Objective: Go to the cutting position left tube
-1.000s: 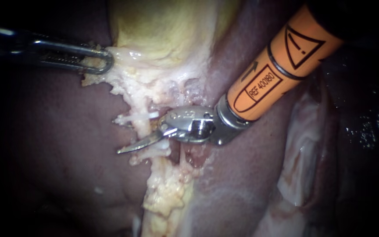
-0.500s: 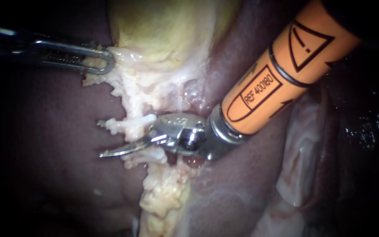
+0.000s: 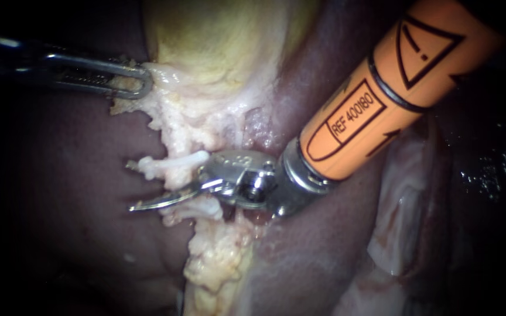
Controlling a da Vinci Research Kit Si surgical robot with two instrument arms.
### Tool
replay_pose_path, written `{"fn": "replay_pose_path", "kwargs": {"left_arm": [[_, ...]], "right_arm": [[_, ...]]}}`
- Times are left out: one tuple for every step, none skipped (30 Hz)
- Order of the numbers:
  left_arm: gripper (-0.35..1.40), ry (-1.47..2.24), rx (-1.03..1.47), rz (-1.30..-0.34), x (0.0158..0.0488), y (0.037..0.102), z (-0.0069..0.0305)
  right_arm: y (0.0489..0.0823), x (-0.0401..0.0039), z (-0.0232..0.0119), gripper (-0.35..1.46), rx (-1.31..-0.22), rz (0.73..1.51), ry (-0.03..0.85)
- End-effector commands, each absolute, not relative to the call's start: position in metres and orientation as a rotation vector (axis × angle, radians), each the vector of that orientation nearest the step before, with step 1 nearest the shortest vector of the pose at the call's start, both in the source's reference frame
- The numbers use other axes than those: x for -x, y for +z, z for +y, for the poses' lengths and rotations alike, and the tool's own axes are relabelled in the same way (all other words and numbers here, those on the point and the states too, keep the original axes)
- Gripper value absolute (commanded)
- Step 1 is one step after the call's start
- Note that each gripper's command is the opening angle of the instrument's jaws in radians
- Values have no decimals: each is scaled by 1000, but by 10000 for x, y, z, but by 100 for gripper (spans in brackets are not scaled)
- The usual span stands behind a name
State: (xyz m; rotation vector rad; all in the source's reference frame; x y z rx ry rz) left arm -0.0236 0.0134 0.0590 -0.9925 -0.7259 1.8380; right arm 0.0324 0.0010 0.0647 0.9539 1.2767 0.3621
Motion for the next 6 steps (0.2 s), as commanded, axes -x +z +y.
{"fn": "replay_pose_path", "kwargs": {"left_arm": [[-35,1838,993,-726,237,590,134],[-35,1838,993,-726,237,590,134],[-35,1838,993,-726,237,590,134],[-35,1838,993,-726,236,590,134],[-35,1838,993,-726,236,590,134],[-35,1838,993,-726,236,590,134]], "right_arm": [[648,-325,9,145,-955,1276,363],[649,-325,9,145,-955,1276,361],[649,-325,8,145,-955,1276,361],[650,-325,8,145,-955,1276,361],[651,-325,9,145,-955,1276,361],[652,-325,9,145,-954,1276,361]]}}
